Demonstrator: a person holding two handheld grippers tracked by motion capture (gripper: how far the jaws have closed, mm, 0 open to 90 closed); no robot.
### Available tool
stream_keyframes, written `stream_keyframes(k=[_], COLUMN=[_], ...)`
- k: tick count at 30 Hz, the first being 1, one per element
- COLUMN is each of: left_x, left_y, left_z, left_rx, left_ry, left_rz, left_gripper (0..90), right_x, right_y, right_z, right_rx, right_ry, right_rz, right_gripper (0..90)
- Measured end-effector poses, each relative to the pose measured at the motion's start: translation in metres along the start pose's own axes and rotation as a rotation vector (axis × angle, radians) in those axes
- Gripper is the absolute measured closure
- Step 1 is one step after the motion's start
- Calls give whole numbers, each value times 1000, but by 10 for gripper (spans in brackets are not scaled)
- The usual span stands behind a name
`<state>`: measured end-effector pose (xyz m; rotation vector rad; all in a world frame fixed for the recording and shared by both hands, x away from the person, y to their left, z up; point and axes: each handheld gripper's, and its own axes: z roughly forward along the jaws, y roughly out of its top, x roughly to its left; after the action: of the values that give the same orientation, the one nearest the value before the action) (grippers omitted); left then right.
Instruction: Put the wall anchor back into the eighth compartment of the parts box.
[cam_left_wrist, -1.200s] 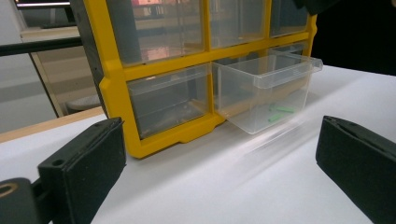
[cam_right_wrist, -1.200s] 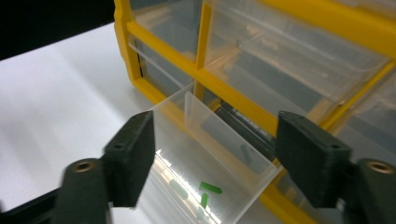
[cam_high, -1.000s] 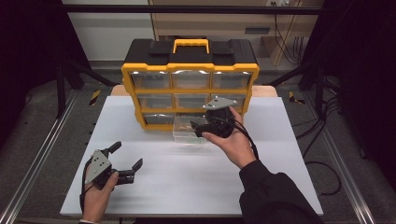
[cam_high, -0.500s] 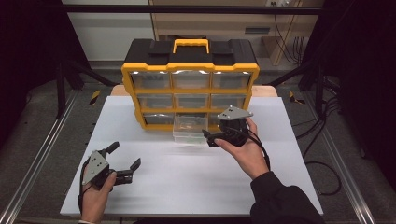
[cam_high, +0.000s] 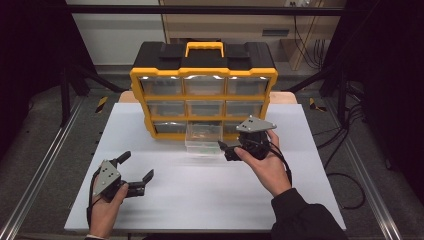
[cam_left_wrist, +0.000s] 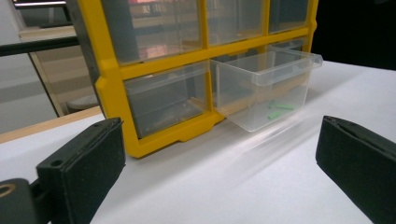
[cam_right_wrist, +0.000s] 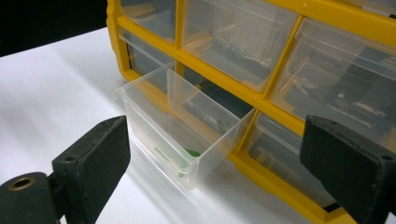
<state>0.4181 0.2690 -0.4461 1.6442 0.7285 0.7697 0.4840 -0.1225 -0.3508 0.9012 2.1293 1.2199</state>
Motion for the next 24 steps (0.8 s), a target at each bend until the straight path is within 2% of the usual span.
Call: stream_keyframes(k=[3, 11, 14, 24], left_x=[-2, 1, 0, 0], left_y=[1, 0, 0, 1], left_z=[-1, -2, -2, -2], left_rx=[0, -5, -2, -3], left_ry=[-2, 7, 8, 9], left_rz=[10, -4, 2, 0], left_gripper=[8, 8, 8, 9], right_x=[-1, -7, -9, -17], right_y=[-5, -21, -23, -29], right_z=[-2, -11, -15, -21], right_rx=[3, -27, -36, -45], right_ry=[-13, -40, -46, -62], right_rz=[14, 44, 32, 43], right_gripper=[90, 97, 97, 98])
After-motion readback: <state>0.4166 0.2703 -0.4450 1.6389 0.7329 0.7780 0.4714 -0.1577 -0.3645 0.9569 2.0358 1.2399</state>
